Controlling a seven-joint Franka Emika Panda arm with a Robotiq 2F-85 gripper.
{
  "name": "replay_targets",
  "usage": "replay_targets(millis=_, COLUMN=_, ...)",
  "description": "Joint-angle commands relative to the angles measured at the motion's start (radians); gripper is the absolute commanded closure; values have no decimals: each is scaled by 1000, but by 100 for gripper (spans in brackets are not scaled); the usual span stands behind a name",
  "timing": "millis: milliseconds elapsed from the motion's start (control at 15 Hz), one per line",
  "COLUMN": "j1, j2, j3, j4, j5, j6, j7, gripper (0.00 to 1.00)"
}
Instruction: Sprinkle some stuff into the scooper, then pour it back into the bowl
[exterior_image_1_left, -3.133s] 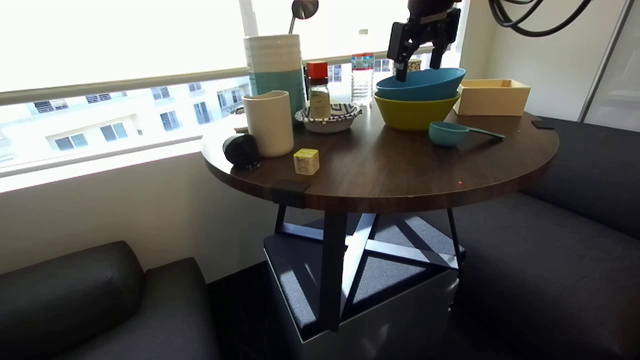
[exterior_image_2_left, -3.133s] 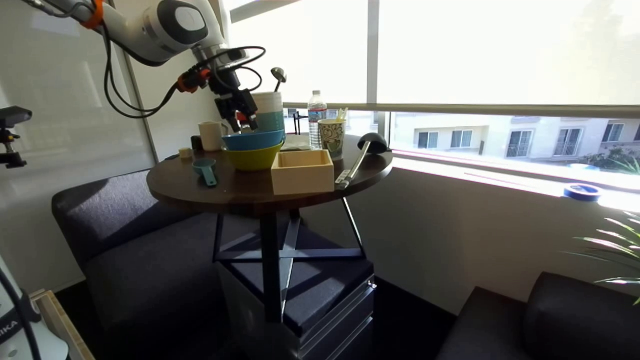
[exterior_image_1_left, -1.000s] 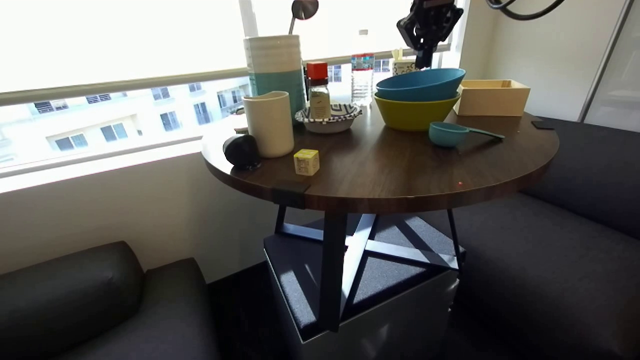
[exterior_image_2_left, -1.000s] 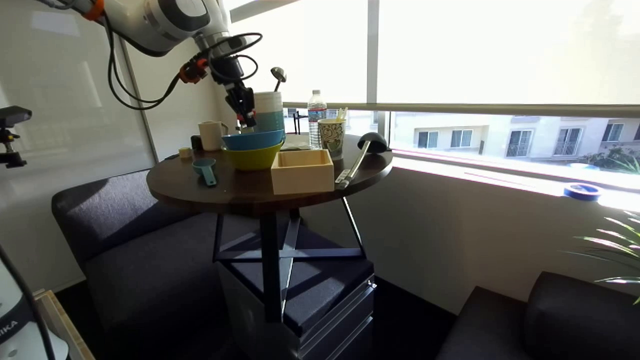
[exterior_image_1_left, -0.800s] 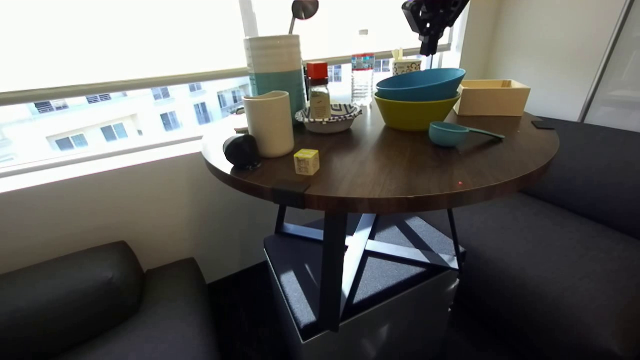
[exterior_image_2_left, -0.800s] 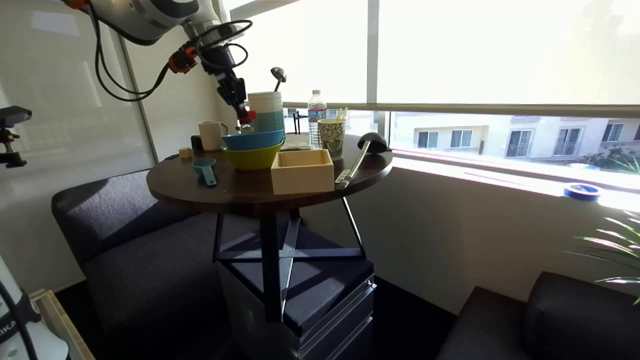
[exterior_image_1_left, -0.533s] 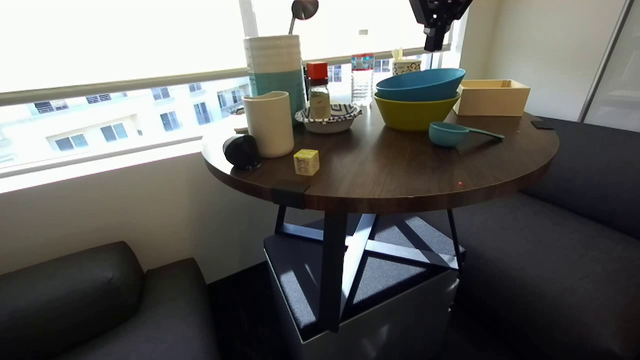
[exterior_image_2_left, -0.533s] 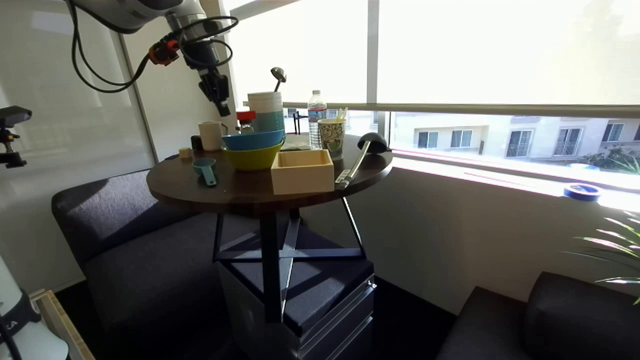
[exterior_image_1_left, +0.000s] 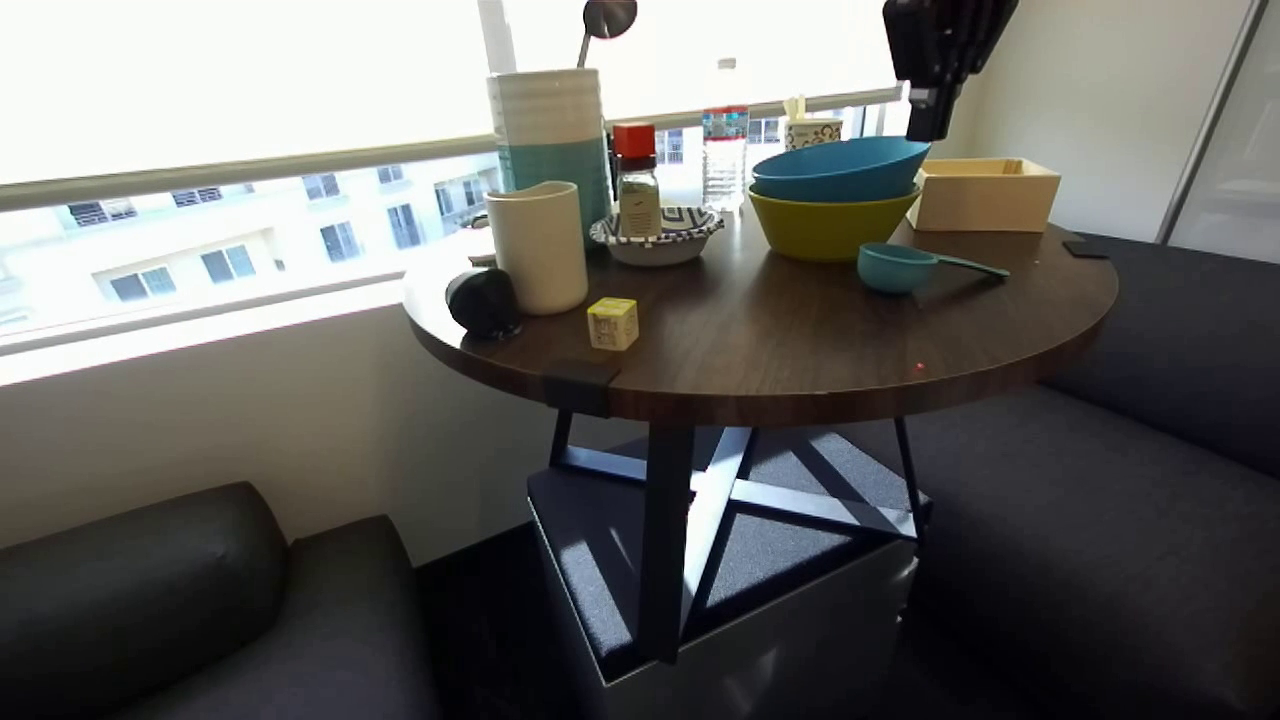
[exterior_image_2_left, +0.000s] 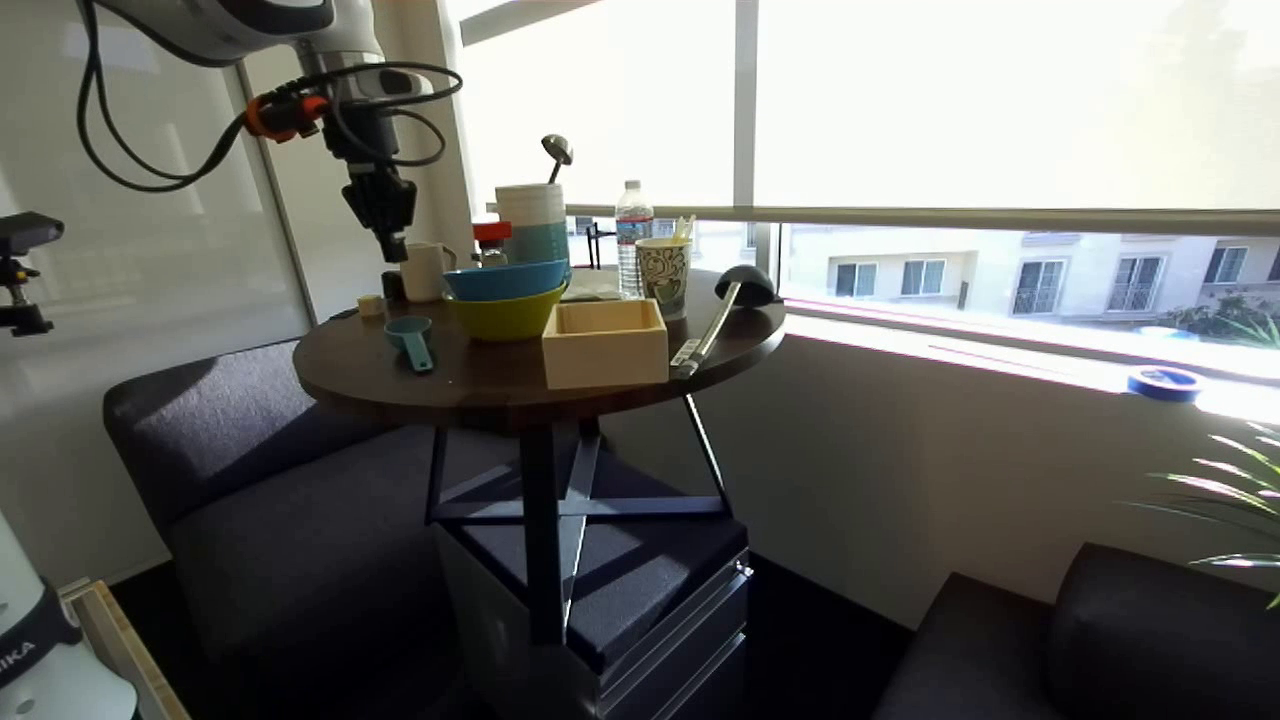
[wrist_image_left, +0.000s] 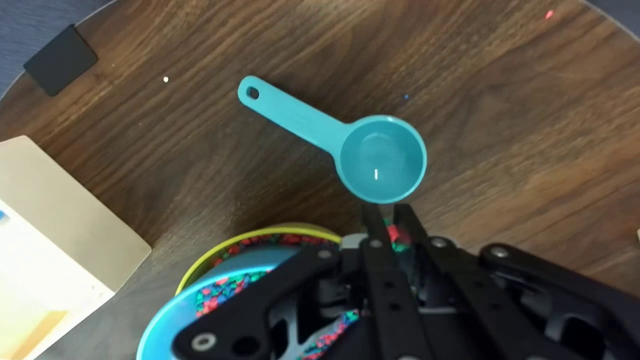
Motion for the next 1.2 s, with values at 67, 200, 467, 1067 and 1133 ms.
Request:
replay_targets(millis=67, j1=19, j2=-35, j3=-21, j4=-107, j5=59, j6=53, j7=-109, gripper=97)
replay_targets(millis=200, j1=22, j2=-28, j3=-24, j4=-129, j5=74, j6=83, j7=-134, gripper=97)
replay_targets(millis=467, j1=25, j2=-18, j3=-31, j4=-167, j5=112, j6=177, j7=-173, gripper=97)
replay_targets(millis=1067, j1=27, j2=8, j3=-53, j4=-211, j5=139, j6=290, j7=-219, gripper=97)
replay_targets(millis=1133, j1=28, j2=15, j3=-56, j4=-213, j5=146, j6=295, j7=-228, gripper=97)
